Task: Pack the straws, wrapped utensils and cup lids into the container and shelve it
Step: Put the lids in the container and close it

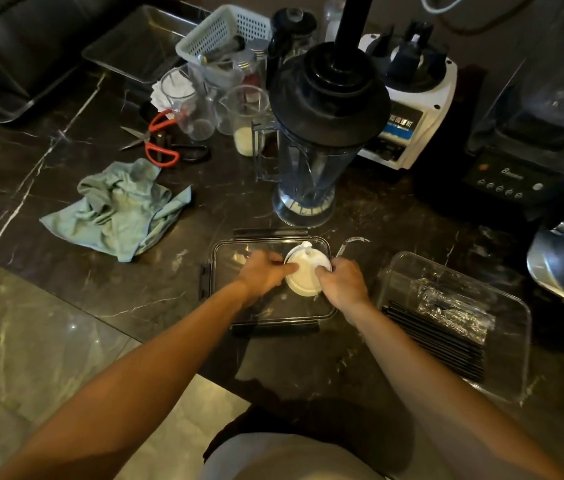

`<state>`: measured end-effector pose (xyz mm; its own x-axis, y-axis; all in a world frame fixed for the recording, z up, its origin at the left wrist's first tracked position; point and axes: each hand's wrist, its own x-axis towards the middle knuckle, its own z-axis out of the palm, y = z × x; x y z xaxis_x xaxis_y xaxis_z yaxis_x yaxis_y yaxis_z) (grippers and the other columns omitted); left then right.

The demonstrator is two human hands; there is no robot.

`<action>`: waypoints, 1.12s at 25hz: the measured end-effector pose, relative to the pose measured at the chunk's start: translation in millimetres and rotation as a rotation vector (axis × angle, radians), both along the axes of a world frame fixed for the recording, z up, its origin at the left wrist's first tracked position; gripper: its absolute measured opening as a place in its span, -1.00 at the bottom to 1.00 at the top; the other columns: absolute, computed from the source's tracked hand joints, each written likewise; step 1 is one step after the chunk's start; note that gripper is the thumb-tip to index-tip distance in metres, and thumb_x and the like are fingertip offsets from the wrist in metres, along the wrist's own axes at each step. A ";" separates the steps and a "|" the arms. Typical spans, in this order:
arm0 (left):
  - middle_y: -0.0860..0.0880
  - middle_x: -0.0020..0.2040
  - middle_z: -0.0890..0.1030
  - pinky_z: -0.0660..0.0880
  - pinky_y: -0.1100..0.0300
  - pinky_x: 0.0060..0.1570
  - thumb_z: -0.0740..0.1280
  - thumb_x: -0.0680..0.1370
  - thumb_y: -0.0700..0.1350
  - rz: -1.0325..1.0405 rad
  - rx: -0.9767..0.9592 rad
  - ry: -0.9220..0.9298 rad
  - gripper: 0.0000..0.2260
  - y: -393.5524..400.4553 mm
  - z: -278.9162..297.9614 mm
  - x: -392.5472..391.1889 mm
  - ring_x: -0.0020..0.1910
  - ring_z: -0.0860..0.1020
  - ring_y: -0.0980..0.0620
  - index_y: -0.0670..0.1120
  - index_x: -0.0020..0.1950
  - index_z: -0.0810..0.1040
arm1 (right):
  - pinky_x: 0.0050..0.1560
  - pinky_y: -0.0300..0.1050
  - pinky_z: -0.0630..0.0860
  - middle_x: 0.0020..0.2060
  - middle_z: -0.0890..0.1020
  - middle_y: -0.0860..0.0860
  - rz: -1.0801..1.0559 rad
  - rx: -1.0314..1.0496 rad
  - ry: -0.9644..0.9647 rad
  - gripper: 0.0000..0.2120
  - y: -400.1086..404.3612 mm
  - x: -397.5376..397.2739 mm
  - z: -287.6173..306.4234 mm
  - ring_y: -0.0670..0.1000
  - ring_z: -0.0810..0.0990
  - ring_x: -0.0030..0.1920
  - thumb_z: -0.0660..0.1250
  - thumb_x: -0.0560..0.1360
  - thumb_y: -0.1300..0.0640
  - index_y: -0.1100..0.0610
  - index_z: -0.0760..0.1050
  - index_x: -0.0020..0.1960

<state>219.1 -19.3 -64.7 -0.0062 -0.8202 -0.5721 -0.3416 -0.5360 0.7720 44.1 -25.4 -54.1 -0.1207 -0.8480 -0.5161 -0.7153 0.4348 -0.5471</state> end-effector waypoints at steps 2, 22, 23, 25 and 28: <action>-0.21 0.06 0.72 0.63 -0.11 0.19 0.51 0.54 -0.08 0.058 0.064 0.036 -0.76 -0.1 -0.4 -2.9 0.10 0.68 -0.16 -0.20 0.12 0.68 | 0.04 -0.01 0.58 0.12 0.63 0.10 -0.008 0.014 -0.005 -0.58 0.5 2.4 -1.7 0.11 0.61 0.09 0.31 0.47 -0.10 0.13 0.62 0.20; -0.22 0.02 0.71 0.70 0.13 -0.18 0.54 0.51 -0.12 0.083 -0.146 0.332 -0.71 -24.8 90.5 -80.2 -0.10 0.70 -0.07 -0.25 0.14 0.62 | -0.01 -0.02 0.68 0.02 0.67 0.03 -0.321 -0.262 -0.551 -0.75 12.2 -98.1 90.2 0.01 0.69 0.01 0.45 0.58 0.07 0.12 0.55 0.20; -0.22 -0.01 0.70 0.71 0.07 -0.13 0.54 0.51 -0.12 0.057 -0.167 0.322 -0.76 -25.3 94.0 -101.6 -0.10 0.69 -0.07 -0.21 0.08 0.62 | -0.04 -0.06 0.68 0.03 0.68 0.04 -0.340 -0.286 -0.540 -0.75 16.1 -117.4 94.8 0.01 0.69 0.01 0.45 0.57 0.06 0.12 0.56 0.20; -0.15 -0.08 0.71 0.68 -0.04 -0.04 0.54 0.52 -0.10 0.010 -0.217 0.265 -0.84 -24.1 91.1 -141.7 -0.09 0.69 -0.07 -0.08 -0.02 0.60 | -0.16 -0.18 0.64 0.02 0.69 0.04 -0.396 -0.304 -0.530 -0.77 24.1 -150.3 96.0 0.00 0.69 -0.01 0.46 0.57 0.06 0.10 0.57 0.18; -0.05 -0.08 0.68 0.65 -0.03 0.05 0.52 0.54 -0.09 -0.052 -0.208 0.248 -0.76 -16.3 82.0 -190.9 -0.04 0.68 -0.05 -0.13 0.13 0.60 | -0.26 -0.31 0.54 -0.01 0.69 0.03 -0.476 -0.309 -0.509 -0.80 40.6 -190.3 92.2 -0.04 0.67 -0.05 0.47 0.56 0.08 0.12 0.59 0.15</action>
<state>28.2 -35.6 17.3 -0.1695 -0.9143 -0.3680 -0.1522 -0.3446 0.9263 -146.2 15.1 38.1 -0.3200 -0.8792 -0.3531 -0.1163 0.4063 -0.9063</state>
